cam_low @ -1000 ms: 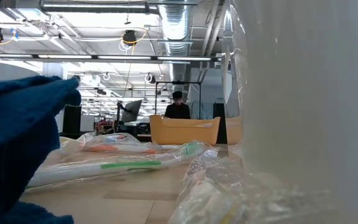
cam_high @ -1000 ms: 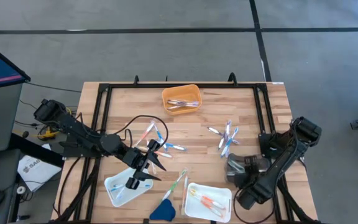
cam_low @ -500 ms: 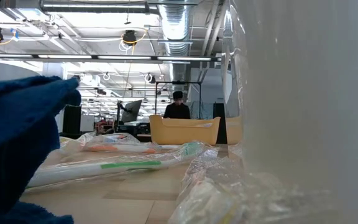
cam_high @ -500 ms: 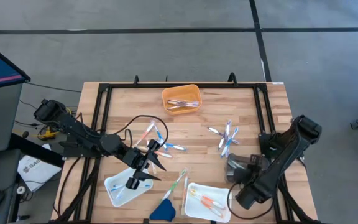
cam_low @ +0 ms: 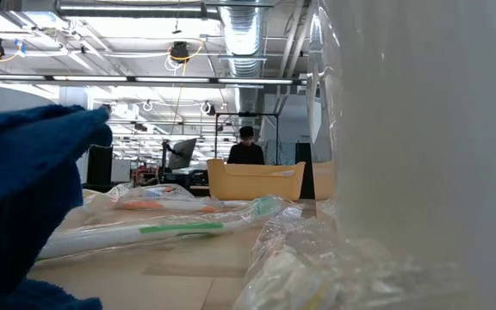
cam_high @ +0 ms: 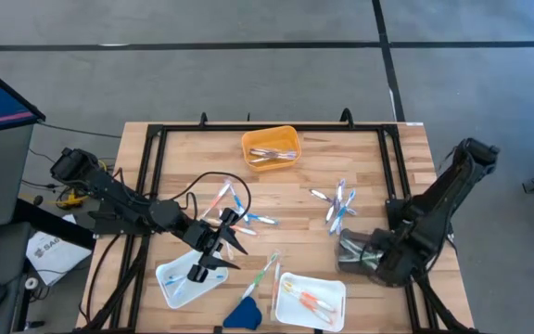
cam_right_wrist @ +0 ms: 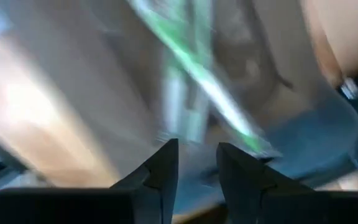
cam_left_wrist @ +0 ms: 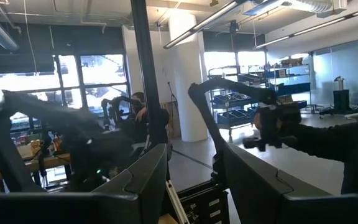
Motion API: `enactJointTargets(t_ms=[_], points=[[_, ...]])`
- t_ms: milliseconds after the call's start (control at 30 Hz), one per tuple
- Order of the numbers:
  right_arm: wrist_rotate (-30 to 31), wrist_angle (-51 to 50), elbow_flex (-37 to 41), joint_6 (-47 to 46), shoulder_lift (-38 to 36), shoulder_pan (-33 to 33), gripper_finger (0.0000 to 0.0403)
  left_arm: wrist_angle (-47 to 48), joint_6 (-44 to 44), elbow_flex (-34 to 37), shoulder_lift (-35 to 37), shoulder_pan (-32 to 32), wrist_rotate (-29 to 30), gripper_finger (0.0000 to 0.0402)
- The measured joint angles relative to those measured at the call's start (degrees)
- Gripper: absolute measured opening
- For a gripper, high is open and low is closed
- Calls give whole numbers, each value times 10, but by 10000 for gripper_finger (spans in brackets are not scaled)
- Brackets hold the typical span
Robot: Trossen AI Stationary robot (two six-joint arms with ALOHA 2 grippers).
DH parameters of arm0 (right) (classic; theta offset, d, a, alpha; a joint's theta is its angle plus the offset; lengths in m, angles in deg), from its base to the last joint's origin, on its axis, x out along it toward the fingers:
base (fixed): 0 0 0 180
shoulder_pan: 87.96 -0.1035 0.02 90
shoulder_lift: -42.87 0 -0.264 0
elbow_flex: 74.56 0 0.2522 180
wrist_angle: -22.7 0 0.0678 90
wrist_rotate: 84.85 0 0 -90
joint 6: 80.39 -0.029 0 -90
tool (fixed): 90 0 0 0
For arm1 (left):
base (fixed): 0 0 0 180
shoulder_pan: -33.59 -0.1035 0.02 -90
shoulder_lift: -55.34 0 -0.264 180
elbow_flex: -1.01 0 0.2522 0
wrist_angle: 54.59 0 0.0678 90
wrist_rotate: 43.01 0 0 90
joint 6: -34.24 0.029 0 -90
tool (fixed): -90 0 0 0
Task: Pick & Place Toothbrushes
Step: Put the green toothbrush into the black bin
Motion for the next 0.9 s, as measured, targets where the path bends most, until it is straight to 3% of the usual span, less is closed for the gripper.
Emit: enactJointTargets(t_ms=[100,300,900], points=[[-41,22,61,-41,-34,-9,103,0,0,0,0,0,0,154],[-45,73,101,-55,-58,-20,103,-1,0,0,0,0,0,154],[-73,50,100,-29,33,16,103,0,0,0,0,0,2,154]])
